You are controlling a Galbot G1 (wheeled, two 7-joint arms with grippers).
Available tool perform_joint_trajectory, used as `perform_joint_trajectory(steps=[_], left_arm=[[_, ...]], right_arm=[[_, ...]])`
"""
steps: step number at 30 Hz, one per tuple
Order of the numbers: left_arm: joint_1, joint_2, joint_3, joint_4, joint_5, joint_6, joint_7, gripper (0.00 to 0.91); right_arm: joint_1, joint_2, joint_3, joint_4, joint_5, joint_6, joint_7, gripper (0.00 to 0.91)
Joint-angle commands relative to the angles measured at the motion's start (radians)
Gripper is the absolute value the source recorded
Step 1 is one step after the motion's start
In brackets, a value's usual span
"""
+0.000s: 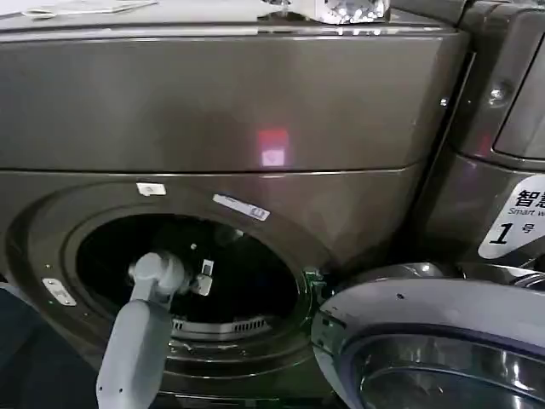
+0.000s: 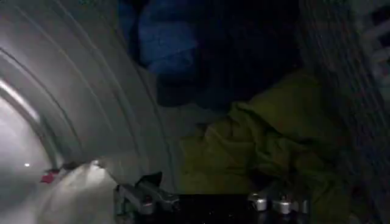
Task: Grasp the clothes from the dryer.
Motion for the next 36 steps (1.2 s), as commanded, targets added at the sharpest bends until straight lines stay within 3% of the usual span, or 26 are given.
perform_joint_trajectory(steps=[1, 2, 4, 5, 6, 7, 36], left_arm=[[0.001, -0.001, -0.003, 0.083, -0.011, 0.038, 0.003, 0.907], [-0.003, 0.000, -0.003, 0.092, -0.011, 0.038, 0.003, 0.907], [-0.007, 0.000, -0.003, 0.102, -0.010, 0.042, 0.003, 0.466], [-0.008, 0.000, -0.003, 0.103, -0.016, 0.038, 0.003, 0.102], [-0.008, 0.000, -0.002, 0.103, -0.019, 0.037, 0.003, 0.080], [-0.009, 0.000, -0.002, 0.106, -0.025, 0.039, 0.003, 0.000], [-0.019, 0.006, -0.025, 0.055, -0.172, 0.156, 0.002, 0.000]], right_arm=[[0.002, 0.001, -0.002, 0.001, -0.002, -0.001, 0.000, 0.907], [0.002, 0.001, -0.001, 0.000, -0.001, -0.001, 0.000, 0.907], [0.001, 0.001, -0.001, -0.001, -0.001, 0.000, 0.000, 0.907], [-0.001, 0.002, -0.001, -0.001, -0.001, 0.000, 0.000, 0.907], [-0.001, 0.001, 0.000, -0.002, -0.001, 0.000, 0.000, 0.907], [-0.001, 0.000, 0.001, -0.003, -0.001, 0.000, 0.001, 0.907], [0.008, -0.001, -0.020, -0.006, -0.003, 0.004, 0.001, 0.907]])
